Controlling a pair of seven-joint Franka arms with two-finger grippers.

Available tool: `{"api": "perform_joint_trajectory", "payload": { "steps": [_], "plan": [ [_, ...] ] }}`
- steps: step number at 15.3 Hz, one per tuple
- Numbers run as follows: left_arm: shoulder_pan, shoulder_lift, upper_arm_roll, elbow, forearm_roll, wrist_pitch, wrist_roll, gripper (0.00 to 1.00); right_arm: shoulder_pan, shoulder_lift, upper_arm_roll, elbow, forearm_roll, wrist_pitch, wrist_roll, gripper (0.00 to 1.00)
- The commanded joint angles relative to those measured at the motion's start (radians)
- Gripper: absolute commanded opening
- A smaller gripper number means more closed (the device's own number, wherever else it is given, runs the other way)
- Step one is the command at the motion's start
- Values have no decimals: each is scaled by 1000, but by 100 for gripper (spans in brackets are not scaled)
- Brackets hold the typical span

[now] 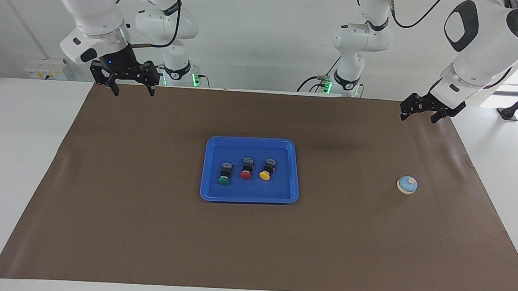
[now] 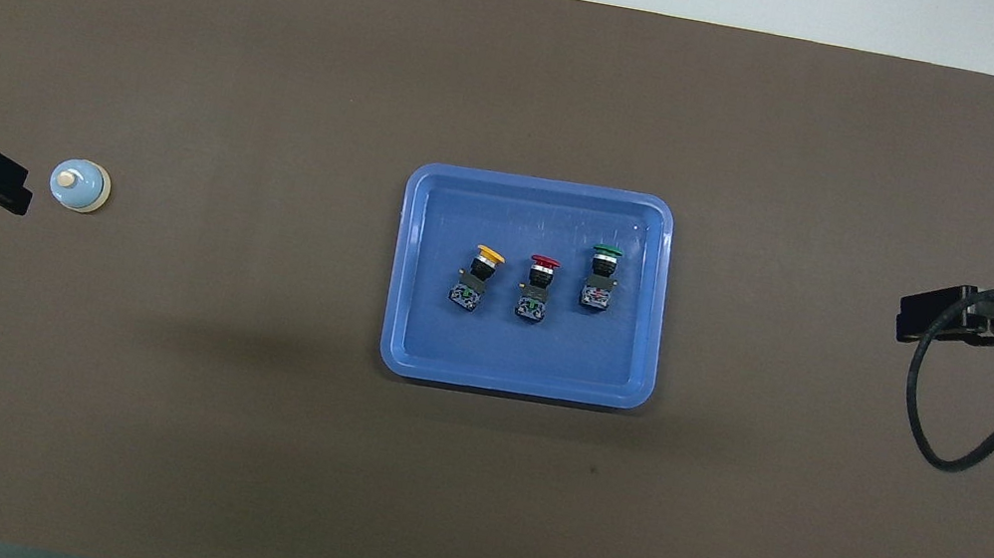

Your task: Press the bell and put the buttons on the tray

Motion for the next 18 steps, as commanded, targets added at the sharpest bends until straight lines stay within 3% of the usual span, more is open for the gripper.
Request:
{"api": "perform_joint_trajectory", "payload": {
  "steps": [1,6,7,8,9,10,15,18],
  "plan": [
    [-3,-13,2,-6,19,2,-3,100,-20,-4,13,4,-6,-18,-22,100],
    [-6,-27,1,-29,19,7,-14,100,-20,-4,13,4,-6,-18,-22,100],
    [-2,-29,1,-35,19,39,-14,73,-20,-4,13,4,-6,-18,-22,100],
    [0,-29,2,-40,19,60,-14,34,-20,-4,13,4,-6,-18,-22,100],
    [5,-30,5,-50,19,73,-15,5,-20,-4,13,4,-6,-18,-22,100],
    [23,-30,5,-58,19,83,-15,0,-20,-4,13,4,-6,-18,-22,100],
    [130,2,4,-201,19,318,5,0,-20,-4,13,4,-6,-18,-22,100],
    [149,107,4,-216,19,447,11,0,-20,-4,13,4,-6,-18,-22,100]
  ]
}}
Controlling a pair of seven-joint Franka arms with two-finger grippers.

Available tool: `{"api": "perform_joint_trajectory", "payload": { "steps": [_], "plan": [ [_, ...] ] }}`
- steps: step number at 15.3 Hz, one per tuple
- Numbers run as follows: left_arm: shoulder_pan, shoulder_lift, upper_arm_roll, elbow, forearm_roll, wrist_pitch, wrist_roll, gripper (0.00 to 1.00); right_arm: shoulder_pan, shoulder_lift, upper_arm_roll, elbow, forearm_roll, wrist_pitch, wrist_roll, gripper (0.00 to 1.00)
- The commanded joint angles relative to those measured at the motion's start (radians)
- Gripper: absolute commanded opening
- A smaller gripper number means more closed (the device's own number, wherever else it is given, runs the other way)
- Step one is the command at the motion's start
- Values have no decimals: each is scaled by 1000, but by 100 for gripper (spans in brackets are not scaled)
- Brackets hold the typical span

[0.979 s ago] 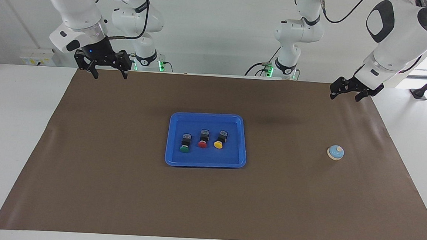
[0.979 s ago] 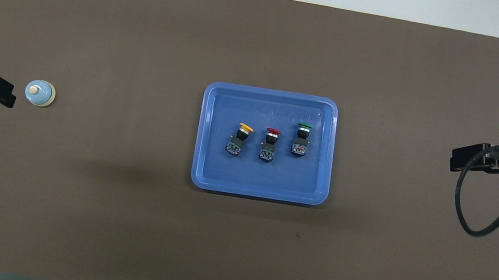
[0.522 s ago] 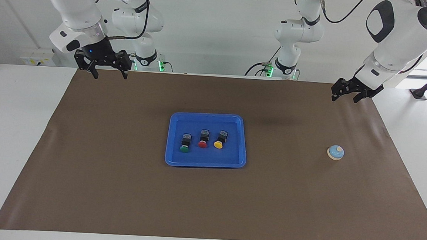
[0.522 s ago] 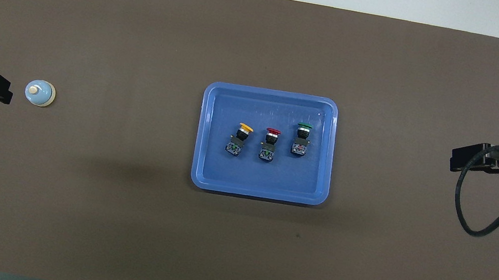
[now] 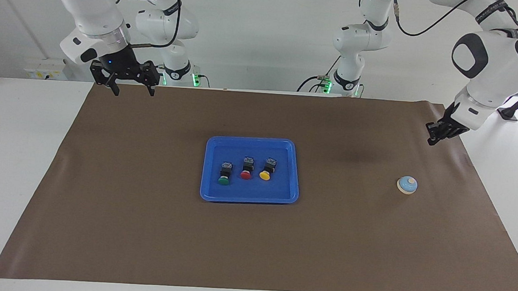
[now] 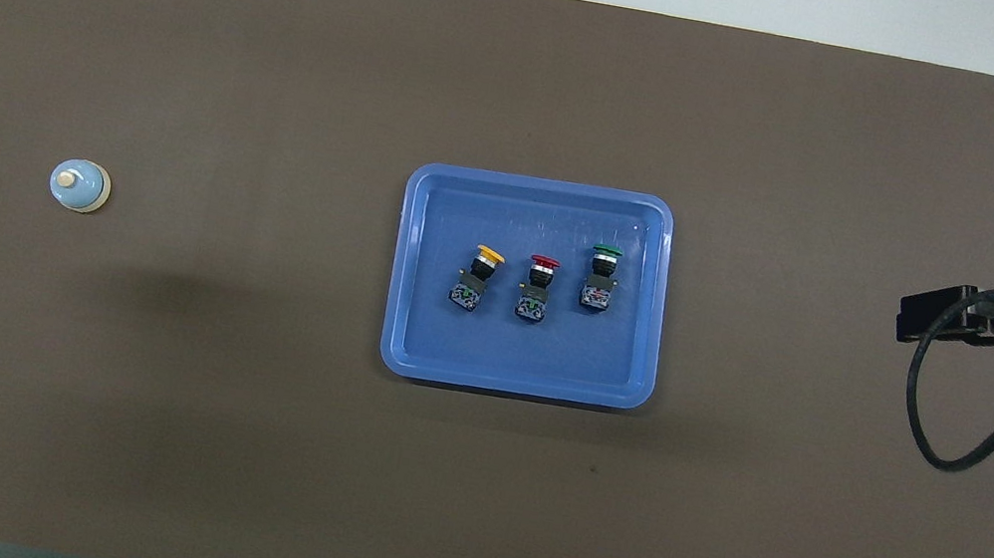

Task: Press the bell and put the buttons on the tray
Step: 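Lower the left gripper onto the white bell to press it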

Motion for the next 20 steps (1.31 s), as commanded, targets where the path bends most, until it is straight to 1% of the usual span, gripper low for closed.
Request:
{"api": "perform_joint_trajectory", "payload": {
  "steps": [1,3,4,6,8,9,11,14,16,18,19,20],
  "plan": [
    [16,92,-9,-17,15,125,5,0,-20,-4,13,4,-6,-18,-22,100],
    [20,113,-9,-64,15,241,5,0,-20,-4,13,4,-6,-18,-22,100],
    [20,121,-9,-72,15,272,3,0,-20,-4,13,4,-6,-18,-22,100],
    [14,171,-8,-66,17,296,2,0,-20,-4,13,4,-6,-18,-22,100],
    [13,198,-9,-74,15,343,3,0,-20,-4,13,4,-6,-18,-22,100],
    [11,208,-9,-75,17,346,3,0,-20,-4,13,4,-6,-18,-22,100],
    [5,221,-9,-88,17,366,2,0,-20,-4,13,4,-6,-18,-22,100],
    [5,222,-8,-149,17,427,3,0,-20,-4,13,4,-6,-18,-22,100],
    [7,221,-8,-146,17,414,3,0,-20,-4,13,4,-6,-18,-22,100],
    [3,221,-8,-94,17,344,3,0,-20,-4,13,4,-6,-18,-22,100],
    [2,216,-9,-54,17,279,3,8,-20,-4,13,4,-6,-18,-22,100],
    [-16,208,-9,-8,17,200,2,23,-20,-4,13,4,-6,-18,-22,100]
  ]
}}
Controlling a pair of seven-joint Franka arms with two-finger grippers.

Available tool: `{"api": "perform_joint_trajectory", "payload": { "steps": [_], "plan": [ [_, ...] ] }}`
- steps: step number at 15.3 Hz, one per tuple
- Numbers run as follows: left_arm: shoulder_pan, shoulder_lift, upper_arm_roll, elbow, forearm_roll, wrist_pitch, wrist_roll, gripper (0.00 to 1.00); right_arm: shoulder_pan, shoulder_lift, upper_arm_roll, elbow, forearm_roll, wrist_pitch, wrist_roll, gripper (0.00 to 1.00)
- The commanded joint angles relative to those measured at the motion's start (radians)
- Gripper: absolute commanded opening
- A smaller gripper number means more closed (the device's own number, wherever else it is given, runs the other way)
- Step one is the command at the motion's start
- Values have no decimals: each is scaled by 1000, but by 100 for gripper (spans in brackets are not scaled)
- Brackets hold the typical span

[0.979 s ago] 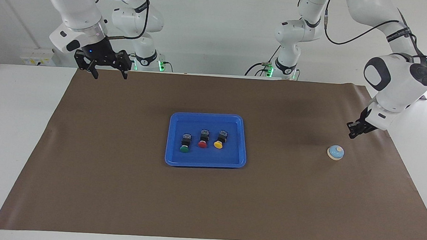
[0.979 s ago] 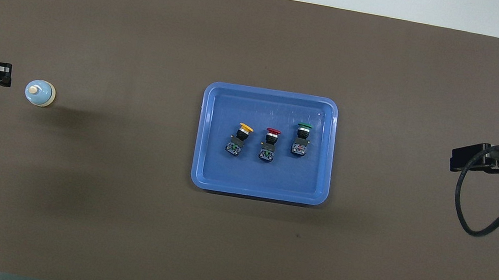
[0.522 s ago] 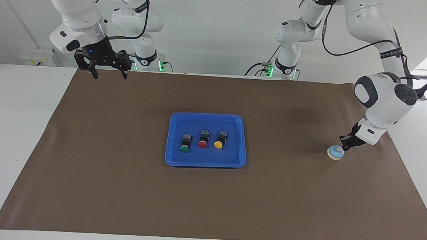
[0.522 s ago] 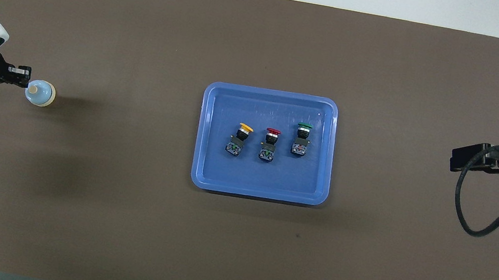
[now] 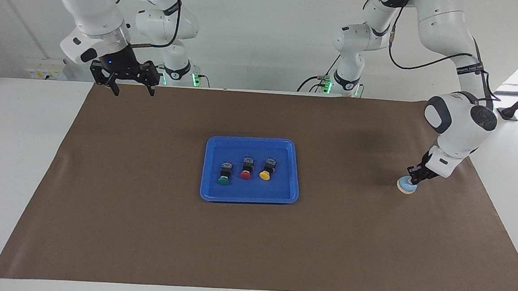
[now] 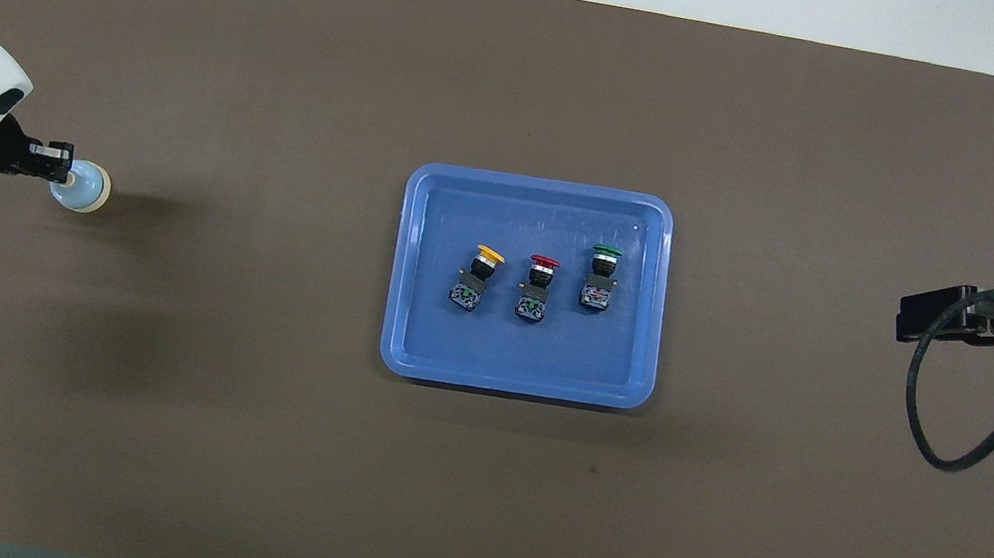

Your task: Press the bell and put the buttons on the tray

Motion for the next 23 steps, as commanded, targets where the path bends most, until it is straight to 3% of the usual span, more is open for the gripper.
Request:
{"api": "perform_joint_trajectory", "payload": {
  "steps": [1,2,4,11,19,23],
  "plan": [
    [-43,-27,2,118,17,-214,-1,44,-20,-4,13,4,-6,-18,-22,100],
    [-55,-44,2,159,17,-290,-7,55,-20,-4,13,4,-6,-18,-22,100],
    [-73,-66,-4,219,17,-402,-9,100,-20,-4,13,4,-6,-18,-22,100],
    [-100,-262,-7,186,14,-631,-11,100,-20,-4,13,4,-6,-18,-22,100],
    [-103,-244,-7,235,15,-631,-11,100,-20,-4,13,4,-6,-18,-22,100],
    [-103,-195,-7,331,12,-649,-11,100,-20,-4,13,4,-6,-18,-22,100]
  ]
}}
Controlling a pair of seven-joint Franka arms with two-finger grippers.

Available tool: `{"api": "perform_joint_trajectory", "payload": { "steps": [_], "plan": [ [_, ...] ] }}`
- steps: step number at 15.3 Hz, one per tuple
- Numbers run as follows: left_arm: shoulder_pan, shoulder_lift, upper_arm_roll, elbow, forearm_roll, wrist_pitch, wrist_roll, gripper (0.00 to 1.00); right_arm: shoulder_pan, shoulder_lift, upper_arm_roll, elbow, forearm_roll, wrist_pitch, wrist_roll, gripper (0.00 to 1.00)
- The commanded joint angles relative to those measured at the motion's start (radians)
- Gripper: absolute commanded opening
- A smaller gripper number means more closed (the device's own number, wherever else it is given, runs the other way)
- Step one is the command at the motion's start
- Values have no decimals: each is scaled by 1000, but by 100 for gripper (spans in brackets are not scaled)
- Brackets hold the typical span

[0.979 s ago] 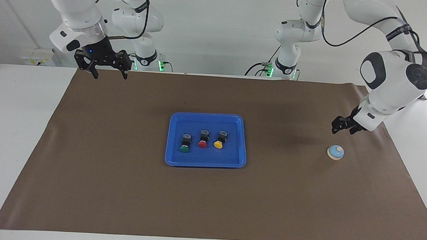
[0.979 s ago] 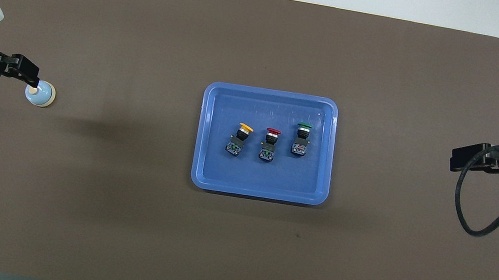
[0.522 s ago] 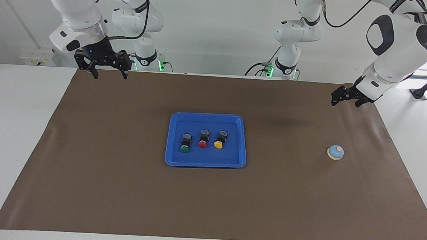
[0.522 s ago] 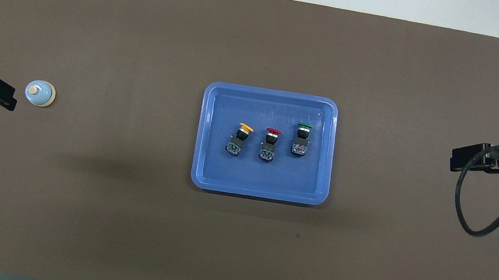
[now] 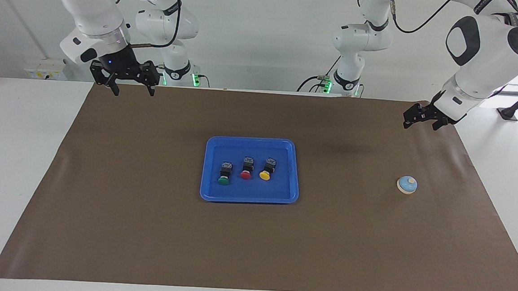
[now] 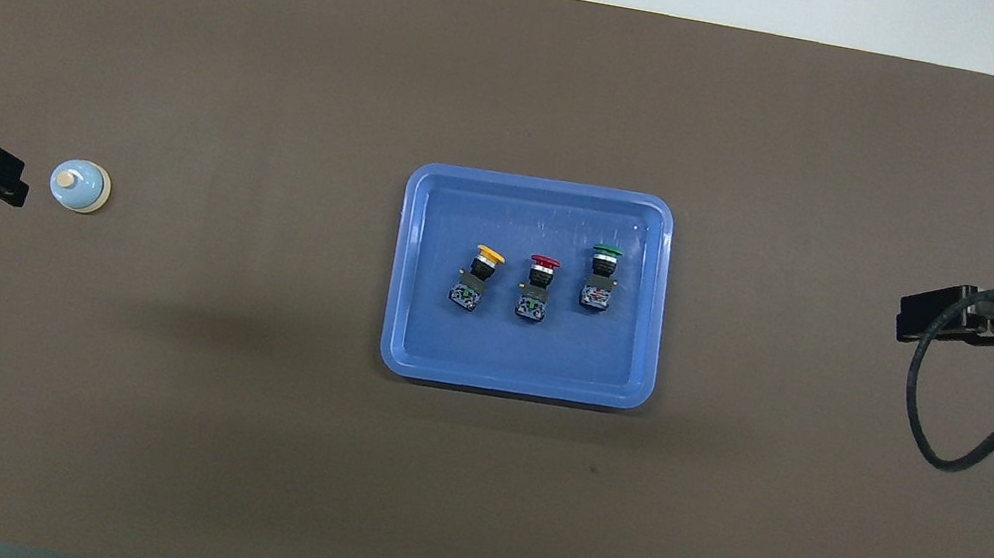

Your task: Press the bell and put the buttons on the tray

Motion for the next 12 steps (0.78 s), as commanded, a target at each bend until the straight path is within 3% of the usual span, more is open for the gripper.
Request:
{"api": "perform_joint_trajectory", "payload": {
  "steps": [1,12],
  "plan": [
    [-9,42,5,71,11,-12,-6,100,-20,-4,13,4,-6,-18,-22,100],
    [-10,42,3,72,9,16,-6,100,-19,-4,15,4,-6,-18,-22,100]
  ]
}}
